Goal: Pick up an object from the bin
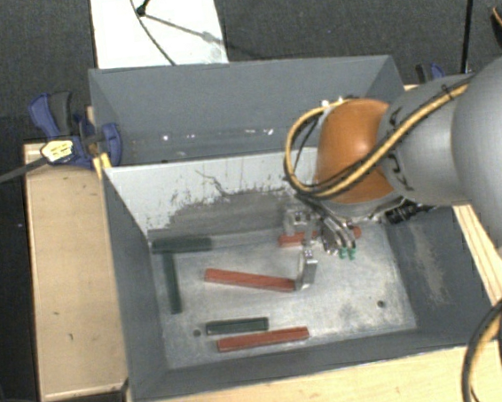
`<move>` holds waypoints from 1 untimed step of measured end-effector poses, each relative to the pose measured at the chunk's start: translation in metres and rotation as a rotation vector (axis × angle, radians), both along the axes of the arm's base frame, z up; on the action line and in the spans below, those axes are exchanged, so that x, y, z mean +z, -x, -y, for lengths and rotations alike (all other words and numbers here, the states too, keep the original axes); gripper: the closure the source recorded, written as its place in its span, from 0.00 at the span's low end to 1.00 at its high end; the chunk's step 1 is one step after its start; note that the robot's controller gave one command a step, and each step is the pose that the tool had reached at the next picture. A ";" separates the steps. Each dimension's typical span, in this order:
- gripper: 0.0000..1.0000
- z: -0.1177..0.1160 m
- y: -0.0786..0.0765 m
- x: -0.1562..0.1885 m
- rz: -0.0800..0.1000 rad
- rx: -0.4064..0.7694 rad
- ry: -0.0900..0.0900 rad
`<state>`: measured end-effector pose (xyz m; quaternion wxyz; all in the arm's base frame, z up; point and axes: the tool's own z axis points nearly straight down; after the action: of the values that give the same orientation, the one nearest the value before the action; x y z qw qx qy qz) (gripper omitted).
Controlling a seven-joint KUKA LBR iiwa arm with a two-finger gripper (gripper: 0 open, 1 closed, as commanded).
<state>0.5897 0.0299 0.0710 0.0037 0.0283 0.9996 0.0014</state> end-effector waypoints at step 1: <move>1.00 0.003 -0.001 0.002 0.003 0.000 0.002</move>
Offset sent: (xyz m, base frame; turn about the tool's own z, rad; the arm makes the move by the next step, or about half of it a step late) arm 0.0000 0.0000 0.0000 0.0000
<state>0.5909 0.0271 0.0729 0.0055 0.0281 0.9996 0.0003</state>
